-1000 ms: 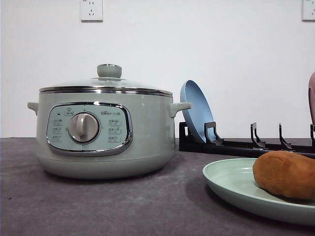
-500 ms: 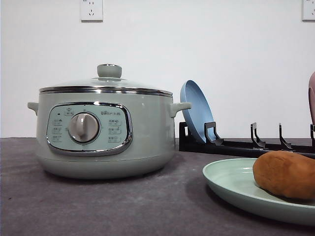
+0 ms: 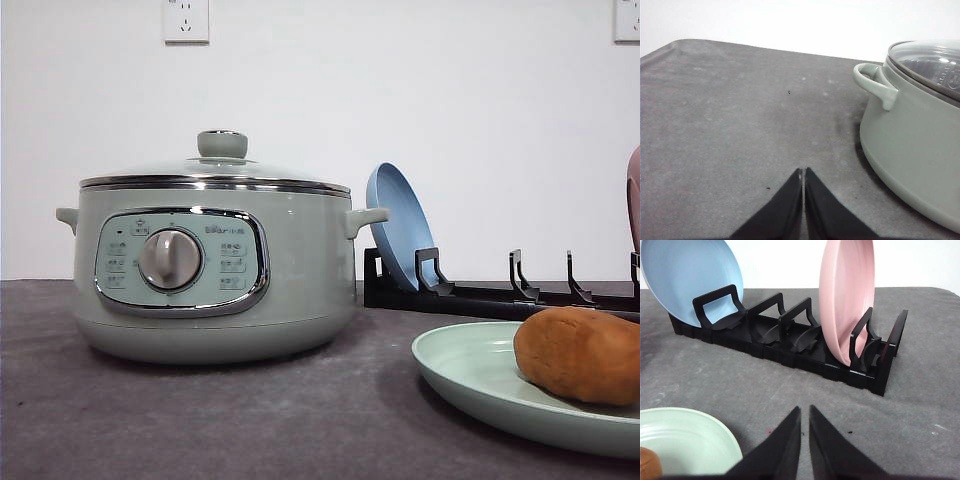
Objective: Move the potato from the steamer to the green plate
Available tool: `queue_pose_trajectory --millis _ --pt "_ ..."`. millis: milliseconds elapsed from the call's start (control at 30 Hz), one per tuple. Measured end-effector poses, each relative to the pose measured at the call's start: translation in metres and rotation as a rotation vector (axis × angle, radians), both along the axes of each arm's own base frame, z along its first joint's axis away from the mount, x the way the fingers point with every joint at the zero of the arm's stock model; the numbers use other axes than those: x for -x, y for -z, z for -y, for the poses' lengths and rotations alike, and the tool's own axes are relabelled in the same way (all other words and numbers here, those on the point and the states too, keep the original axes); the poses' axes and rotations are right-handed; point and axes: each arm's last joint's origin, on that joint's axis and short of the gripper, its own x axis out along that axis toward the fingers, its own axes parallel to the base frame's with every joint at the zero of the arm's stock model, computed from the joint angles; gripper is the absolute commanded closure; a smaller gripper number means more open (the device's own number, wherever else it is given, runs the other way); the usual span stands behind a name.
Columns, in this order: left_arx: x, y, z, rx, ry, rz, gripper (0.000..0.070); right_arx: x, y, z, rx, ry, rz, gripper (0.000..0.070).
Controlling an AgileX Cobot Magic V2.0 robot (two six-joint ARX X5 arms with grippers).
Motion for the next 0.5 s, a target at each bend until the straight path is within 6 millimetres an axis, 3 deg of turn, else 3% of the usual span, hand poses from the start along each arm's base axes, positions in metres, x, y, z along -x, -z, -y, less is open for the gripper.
queue_pose_trajectory --millis 500 --pt "0.0000 0.0000 0.0000 0.000 0.000 0.000 0.0700 0.0000 0.0000 0.0000 0.000 0.000 0.000 0.0681"
